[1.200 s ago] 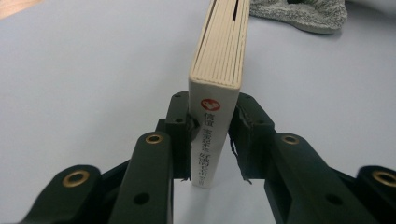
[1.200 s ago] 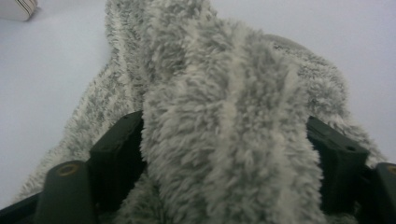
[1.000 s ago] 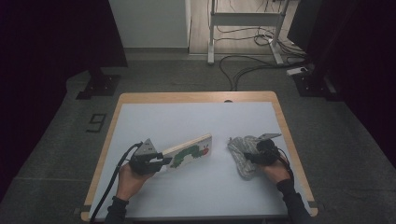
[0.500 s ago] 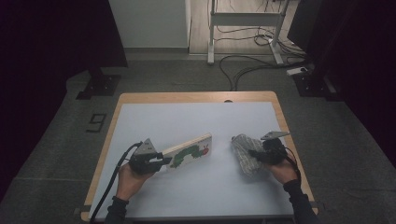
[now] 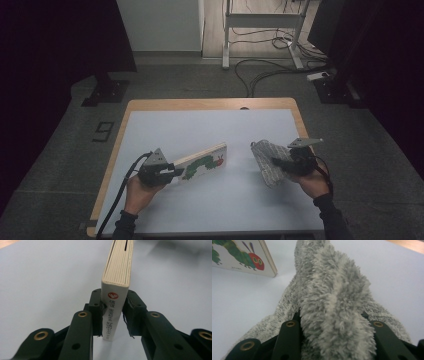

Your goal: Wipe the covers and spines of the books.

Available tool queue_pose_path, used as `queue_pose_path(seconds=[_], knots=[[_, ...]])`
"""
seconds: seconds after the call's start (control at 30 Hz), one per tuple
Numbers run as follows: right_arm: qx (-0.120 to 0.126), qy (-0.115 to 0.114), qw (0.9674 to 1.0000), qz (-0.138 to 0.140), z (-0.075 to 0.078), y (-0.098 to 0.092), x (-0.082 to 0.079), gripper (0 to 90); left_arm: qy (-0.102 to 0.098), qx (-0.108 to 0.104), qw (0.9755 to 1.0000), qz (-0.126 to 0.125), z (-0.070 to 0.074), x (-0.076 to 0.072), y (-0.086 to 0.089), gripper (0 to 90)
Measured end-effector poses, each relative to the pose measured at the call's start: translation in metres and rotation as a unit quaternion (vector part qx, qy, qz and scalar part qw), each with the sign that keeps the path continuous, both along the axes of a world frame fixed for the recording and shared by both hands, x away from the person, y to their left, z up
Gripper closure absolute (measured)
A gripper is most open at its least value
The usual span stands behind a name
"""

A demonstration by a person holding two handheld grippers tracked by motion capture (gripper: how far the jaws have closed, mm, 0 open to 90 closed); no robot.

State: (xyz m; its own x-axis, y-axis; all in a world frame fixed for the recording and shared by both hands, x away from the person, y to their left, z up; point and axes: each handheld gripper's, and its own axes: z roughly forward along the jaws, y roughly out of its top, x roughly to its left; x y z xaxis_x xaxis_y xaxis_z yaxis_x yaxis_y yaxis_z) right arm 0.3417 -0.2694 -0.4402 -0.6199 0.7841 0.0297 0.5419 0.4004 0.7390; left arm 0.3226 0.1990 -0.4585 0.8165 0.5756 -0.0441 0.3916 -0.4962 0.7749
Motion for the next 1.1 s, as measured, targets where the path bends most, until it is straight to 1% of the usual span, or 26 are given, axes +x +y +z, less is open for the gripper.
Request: queue_pose_path(seconds=[0.17,0.27,0.5,0.73,0.97,1.1], knots=[[0.000,-0.003,1.0000,0.006,0.004,0.000,-0.003,60.4,0.001,-0.001,1.0000,0.000,0.000,0.000,0.000,70.1],[0.004,-0.004,1.0000,0.007,0.005,0.002,-0.005,60.4,0.001,-0.001,1.0000,0.000,0.000,0.000,0.000,70.0],[0.012,-0.007,0.9996,0.026,0.009,0.010,-0.011,60.4,0.002,-0.001,1.0000,0.000,0.000,0.001,0.000,70.0],[0.017,-0.008,0.9985,0.052,0.010,0.028,-0.014,60.3,0.001,0.000,1.0000,0.000,0.000,0.000,0.000,70.0],[0.020,-0.008,0.9963,0.083,0.009,0.051,-0.016,60.4,0.000,0.001,1.0000,0.000,0.000,0.000,0.000,70.1],[0.023,-0.006,0.9945,0.102,0.008,0.065,-0.016,60.4,0.001,0.000,1.0000,0.000,0.000,0.000,0.000,70.1]])
